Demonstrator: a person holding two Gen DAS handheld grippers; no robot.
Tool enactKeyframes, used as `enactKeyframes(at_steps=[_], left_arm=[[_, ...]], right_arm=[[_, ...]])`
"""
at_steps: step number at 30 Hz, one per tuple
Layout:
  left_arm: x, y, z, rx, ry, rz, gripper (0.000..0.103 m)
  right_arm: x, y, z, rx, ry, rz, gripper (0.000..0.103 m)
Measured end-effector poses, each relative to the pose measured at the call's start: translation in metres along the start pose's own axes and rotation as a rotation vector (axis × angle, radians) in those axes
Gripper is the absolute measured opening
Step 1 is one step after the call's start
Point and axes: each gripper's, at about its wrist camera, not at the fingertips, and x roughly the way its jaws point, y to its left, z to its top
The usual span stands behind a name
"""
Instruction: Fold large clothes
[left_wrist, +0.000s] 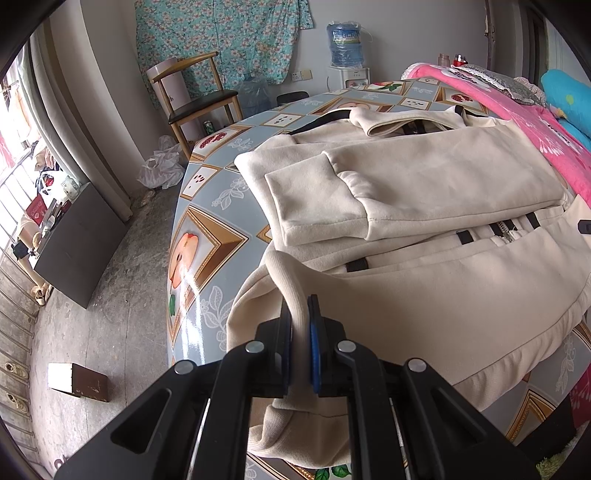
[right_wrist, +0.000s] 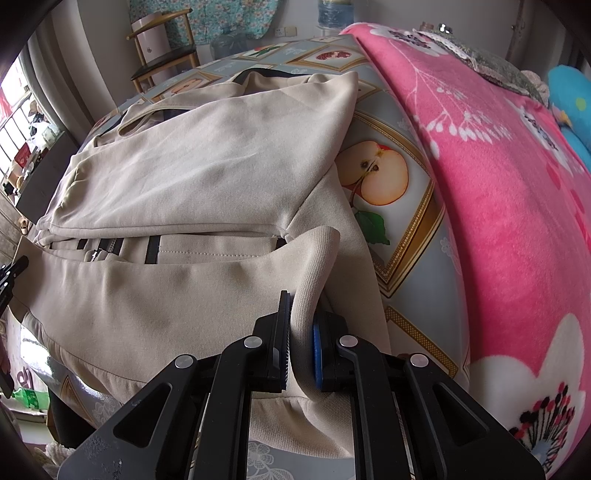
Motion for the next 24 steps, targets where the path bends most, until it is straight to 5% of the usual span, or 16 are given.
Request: enactKeyframes(at_steps=[14, 24], left_arm=[[-0.011, -0.010, 0.005, 0.025, -0.003, 0.066, 0.008], [-0.031, -0.010, 0.011, 0.014, -0.044, 0.063, 0.008]], right_arm=[[-0.008, -0.004, 0.000, 0.005, -0.029, 0.009, 0.009], [-0.049, 0.005, 0.004, -0.004, -0.139, -0.028, 0.007]])
